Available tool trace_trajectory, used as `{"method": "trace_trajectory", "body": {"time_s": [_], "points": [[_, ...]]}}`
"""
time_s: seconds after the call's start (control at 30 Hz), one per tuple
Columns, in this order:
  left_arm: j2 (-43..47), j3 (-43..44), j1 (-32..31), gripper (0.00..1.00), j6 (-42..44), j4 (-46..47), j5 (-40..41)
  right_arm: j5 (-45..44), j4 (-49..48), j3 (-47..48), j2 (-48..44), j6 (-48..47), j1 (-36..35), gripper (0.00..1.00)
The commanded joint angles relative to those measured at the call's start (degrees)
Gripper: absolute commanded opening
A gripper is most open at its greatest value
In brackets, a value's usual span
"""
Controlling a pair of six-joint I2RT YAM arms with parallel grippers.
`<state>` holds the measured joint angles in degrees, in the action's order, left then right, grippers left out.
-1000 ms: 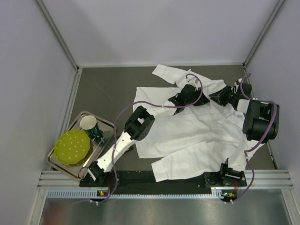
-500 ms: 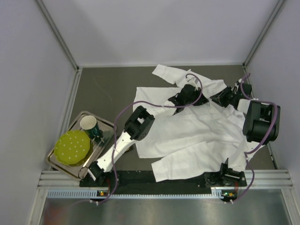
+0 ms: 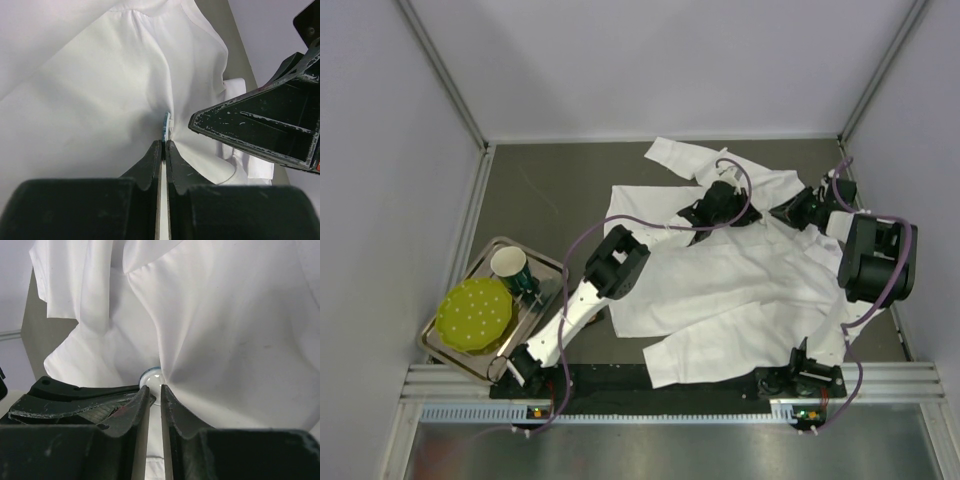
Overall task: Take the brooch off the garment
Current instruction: Remove the brooch from the clothes.
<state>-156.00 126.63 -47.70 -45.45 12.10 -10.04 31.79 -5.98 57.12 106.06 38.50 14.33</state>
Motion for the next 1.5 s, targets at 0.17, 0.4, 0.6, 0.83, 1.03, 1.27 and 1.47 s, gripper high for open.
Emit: {"method": "trace_trajectory", "body": {"time_s": [0.17, 0.4, 0.6, 0.83, 1.03, 1.27, 1.47], "points": [[4.66, -0.86, -0.11, 0.00, -0.07, 3.19, 0.81, 1.34, -2.63, 1.24, 2.92, -0.18, -0.62, 0.05], [4.75, -0.68, -0.81, 0.00, 0.28, 3.90, 1.25, 2.84, -4.04, 1.50, 5.21, 0.79, -0.62, 0.03], [4.48, -0.68, -0.81, 0.00, -0.16, 3.37, 1.52, 3.72, -5.53, 0.80, 5.21, 1.58, -0.53, 0.00], [4.66, -1.12, -0.99, 0.00, 0.01, 2.14, 3.09, 4.94, -7.90, -1.30, 3.55, 4.12, 1.05, 0.00], [5.54, -2.70, -1.87, 0.00, 0.54, 1.96, 6.26, 10.65, -18.10, -4.92, 4.24, 11.51, 3.69, 0.05], [5.89, -2.79, -2.48, 0.00, 0.98, 2.32, 7.41, 13.47, -24.52, -5.27, 8.20, 15.38, 3.60, 0.10], [5.80, -2.79, -2.48, 0.00, 0.80, 2.40, 7.05, 11.72, -20.66, -4.83, 8.37, 13.18, 3.60, 0.07]]}}
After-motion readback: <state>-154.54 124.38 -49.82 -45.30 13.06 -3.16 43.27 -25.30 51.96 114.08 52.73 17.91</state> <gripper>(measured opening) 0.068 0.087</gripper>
